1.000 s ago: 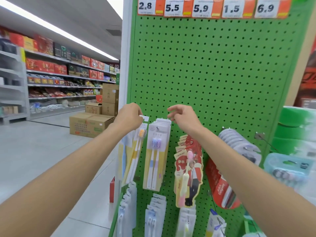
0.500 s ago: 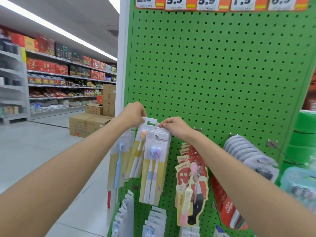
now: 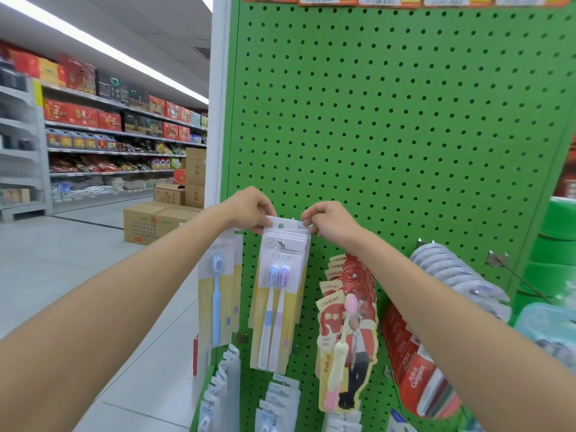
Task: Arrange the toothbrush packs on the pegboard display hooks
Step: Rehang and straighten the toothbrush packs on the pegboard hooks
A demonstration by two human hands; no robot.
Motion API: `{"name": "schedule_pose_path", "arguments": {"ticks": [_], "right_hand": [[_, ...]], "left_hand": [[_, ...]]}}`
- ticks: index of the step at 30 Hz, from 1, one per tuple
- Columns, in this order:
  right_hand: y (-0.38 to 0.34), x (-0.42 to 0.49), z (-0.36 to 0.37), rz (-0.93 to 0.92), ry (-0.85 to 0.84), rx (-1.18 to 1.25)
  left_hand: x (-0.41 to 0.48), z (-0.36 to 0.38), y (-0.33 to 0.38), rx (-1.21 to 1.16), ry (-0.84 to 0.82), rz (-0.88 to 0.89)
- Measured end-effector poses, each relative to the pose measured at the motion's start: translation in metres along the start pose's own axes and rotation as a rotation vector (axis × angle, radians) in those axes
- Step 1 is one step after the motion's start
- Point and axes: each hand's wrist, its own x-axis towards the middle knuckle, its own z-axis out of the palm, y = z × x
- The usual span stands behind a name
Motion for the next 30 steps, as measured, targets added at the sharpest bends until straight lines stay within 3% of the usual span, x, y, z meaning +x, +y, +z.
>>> {"name": "schedule_pose_path", "arguments": {"ticks": [12, 17, 22, 30], "right_hand": [[0.004, -0.003, -0.006, -0.029, -0.029, 0.020], [0.007, -0.003, -0.006, -0.034, -0.032, -0.016], [0.013, -0.004, -0.004, -0.065, -0.043, -0.080], [0.017, 0.001, -0.003, -0.066, -0.061, -0.071]], "left_hand": [[0.009, 0.002, 0.002, -0.130, -0.193, 0.000], [0.016, -0.005, -0.007, -0.218, -0.033, -0.005], [0.024, 0.008, 0.000, -0.061, -0.086, 0.013], [0.032, 0.015, -0.001, -0.051, -0.061, 0.013]]}}
